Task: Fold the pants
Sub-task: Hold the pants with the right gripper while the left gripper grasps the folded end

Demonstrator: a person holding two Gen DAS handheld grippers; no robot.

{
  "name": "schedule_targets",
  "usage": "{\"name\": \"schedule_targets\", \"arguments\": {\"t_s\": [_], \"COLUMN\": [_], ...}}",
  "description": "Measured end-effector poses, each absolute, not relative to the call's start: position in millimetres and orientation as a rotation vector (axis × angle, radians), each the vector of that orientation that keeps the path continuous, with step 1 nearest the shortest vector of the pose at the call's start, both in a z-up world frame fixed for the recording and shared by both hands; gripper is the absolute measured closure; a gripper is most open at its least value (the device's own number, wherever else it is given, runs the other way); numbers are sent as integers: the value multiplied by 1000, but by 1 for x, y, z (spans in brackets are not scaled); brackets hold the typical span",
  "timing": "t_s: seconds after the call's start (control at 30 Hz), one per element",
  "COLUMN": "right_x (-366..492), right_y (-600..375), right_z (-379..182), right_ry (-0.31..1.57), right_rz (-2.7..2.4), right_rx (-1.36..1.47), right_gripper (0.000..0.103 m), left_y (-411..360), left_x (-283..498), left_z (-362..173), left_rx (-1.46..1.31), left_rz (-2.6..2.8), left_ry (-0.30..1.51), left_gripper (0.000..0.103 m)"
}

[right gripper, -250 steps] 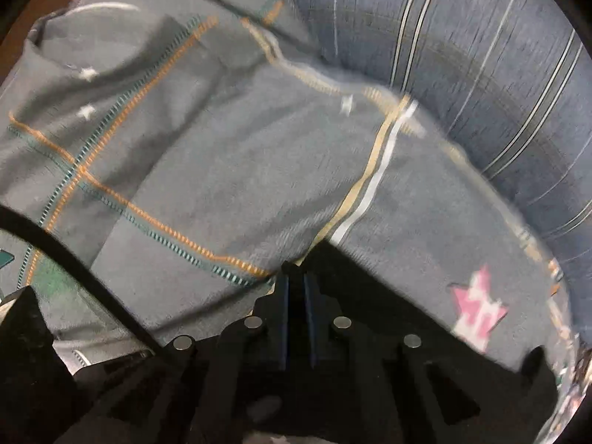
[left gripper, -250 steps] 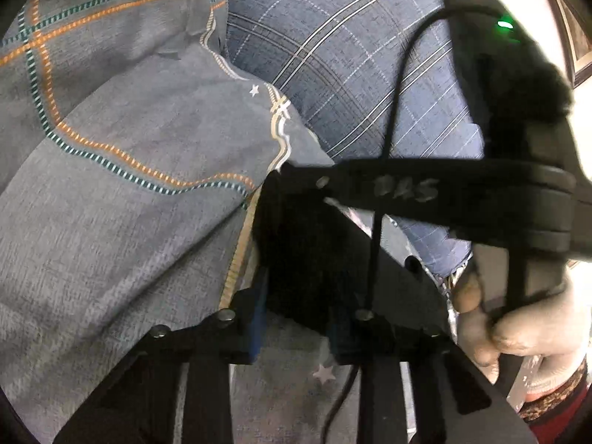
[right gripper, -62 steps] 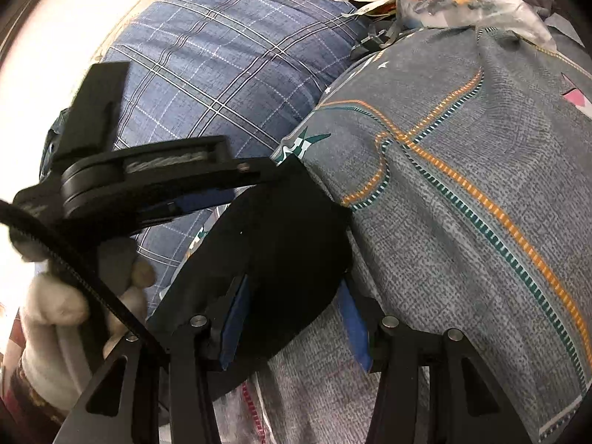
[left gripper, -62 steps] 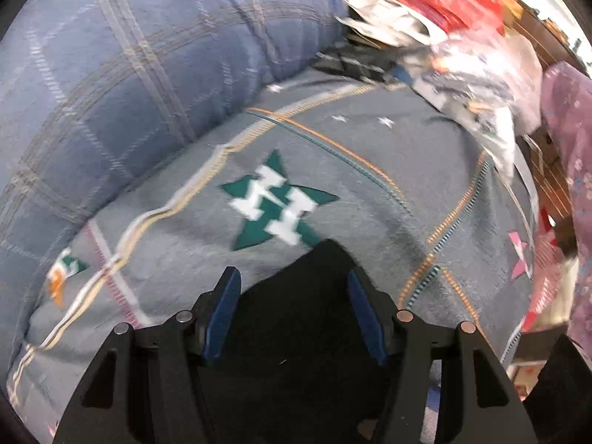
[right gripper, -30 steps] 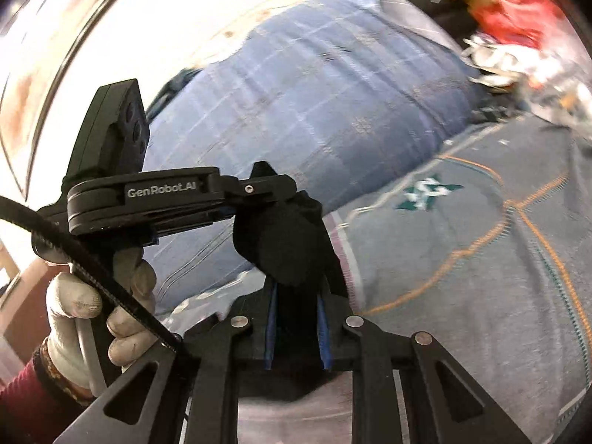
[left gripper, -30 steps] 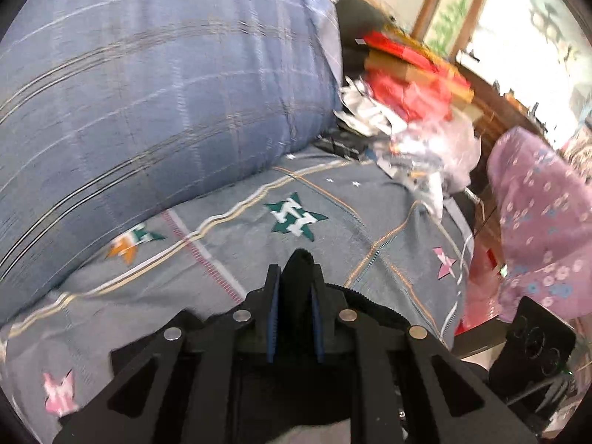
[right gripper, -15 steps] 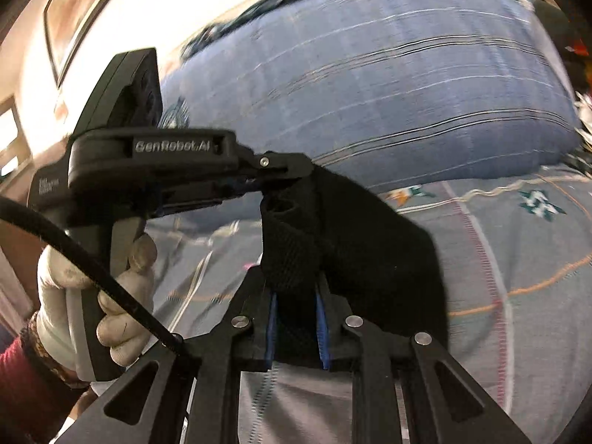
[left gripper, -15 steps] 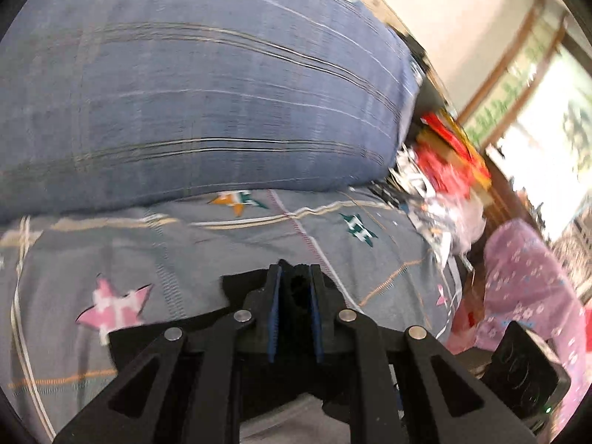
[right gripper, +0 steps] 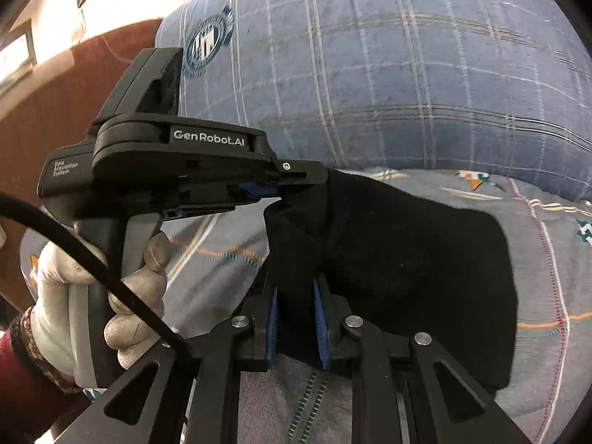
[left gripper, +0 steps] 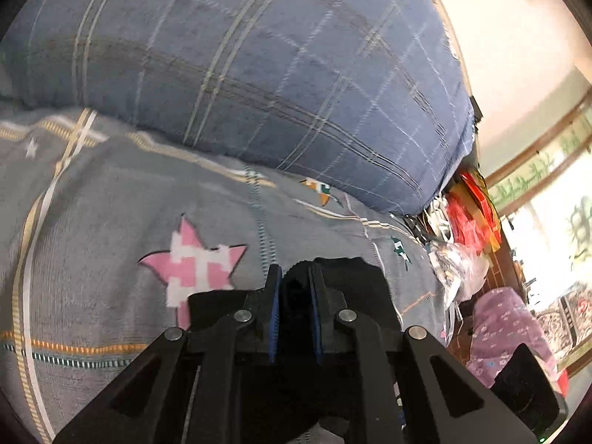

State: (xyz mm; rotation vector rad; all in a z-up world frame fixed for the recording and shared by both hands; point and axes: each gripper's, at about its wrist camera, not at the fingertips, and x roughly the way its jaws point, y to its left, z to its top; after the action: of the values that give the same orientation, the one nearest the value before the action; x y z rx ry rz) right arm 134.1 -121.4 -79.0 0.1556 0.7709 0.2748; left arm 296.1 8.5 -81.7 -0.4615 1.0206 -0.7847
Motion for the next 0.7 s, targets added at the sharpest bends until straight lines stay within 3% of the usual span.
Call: {"name": "schedule_targets", "arguments": {"t_s": [0.23, 0.33, 0.43, 0.5, 0.7], "right_x": [139, 135, 131, 125, 105], "right_y": [-110, -98, -82, -66, -28], "right_z": [-94, -93, -93, -93, -98], "right_ry": [789, 782, 763, 739, 709], "right_rz": [288, 292, 315, 326, 421], "right_rx": [116, 54, -18, -86, -209], "right_gripper": [82, 79, 60, 42, 21], "left_y": [26, 35, 50, 63, 113], "left_x": [301, 300, 299, 297, 279], "left_z": [-102, -106, -111, -111, -95], "left_rx": [-563, -587, -632, -654, -714], "left_rz": [-781, -734, -680, -642, -530], "left_ry": [1038, 1047, 1065, 1063, 1025], "left_gripper": [89, 80, 66, 63, 60]}}
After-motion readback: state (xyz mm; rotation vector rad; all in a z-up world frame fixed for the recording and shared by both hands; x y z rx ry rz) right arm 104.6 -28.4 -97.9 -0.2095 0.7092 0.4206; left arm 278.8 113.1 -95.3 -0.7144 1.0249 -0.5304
